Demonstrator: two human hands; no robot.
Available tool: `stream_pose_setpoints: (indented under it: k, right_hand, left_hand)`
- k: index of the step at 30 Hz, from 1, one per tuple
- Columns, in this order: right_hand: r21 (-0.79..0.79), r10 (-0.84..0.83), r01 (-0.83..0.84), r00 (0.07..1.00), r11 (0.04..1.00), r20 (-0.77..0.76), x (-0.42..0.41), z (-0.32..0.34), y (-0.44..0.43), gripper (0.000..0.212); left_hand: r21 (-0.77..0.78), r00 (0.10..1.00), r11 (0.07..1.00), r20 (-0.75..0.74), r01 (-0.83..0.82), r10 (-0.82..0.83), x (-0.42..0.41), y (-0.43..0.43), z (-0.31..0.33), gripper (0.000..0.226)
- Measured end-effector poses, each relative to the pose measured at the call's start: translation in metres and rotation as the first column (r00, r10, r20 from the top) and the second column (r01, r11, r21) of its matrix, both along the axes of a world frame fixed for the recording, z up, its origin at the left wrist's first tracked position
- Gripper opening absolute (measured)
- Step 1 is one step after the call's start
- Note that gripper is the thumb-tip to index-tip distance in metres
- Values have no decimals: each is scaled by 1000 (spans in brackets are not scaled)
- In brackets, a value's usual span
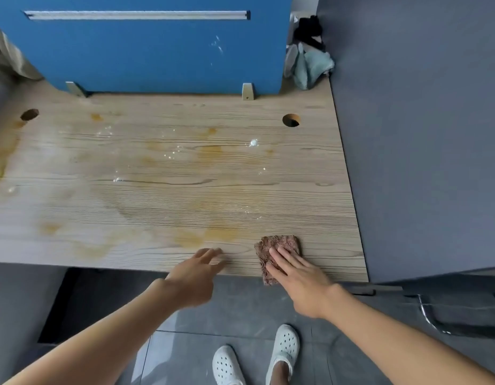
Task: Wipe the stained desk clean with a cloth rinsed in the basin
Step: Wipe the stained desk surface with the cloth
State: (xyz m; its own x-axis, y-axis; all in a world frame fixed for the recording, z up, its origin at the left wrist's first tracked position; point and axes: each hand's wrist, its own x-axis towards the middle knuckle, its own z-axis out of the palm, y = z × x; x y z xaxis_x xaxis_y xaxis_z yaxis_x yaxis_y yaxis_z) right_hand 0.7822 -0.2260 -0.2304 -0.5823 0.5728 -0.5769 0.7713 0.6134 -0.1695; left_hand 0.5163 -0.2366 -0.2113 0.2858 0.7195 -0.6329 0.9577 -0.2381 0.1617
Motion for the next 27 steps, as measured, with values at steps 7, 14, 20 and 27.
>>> stream_pose_setpoints:
  k: [7, 14, 20, 27]
  right_hand:
    - [42, 58, -57, 998, 997, -10, -49, 2, 12, 83]
    - [-8, 58, -58, 997, 998, 52, -46, 7, 25, 87]
    - [-21, 17, -17, 999, 1000, 34, -50, 4, 32, 87]
    - [-38, -49, 53, 995, 998, 87, -68, 9, 47, 86]
  left_hand:
    - [-103, 1000, 995, 3, -17, 18, -11, 8, 3, 82]
    - [-139, 995, 990, 90, -23, 36, -18, 9, -4, 83]
    - [-172, 996, 985, 91, -12, 28, -21, 12, -5, 81]
    - [-164, 997, 985, 71, 51, -40, -22, 17, -10, 76]
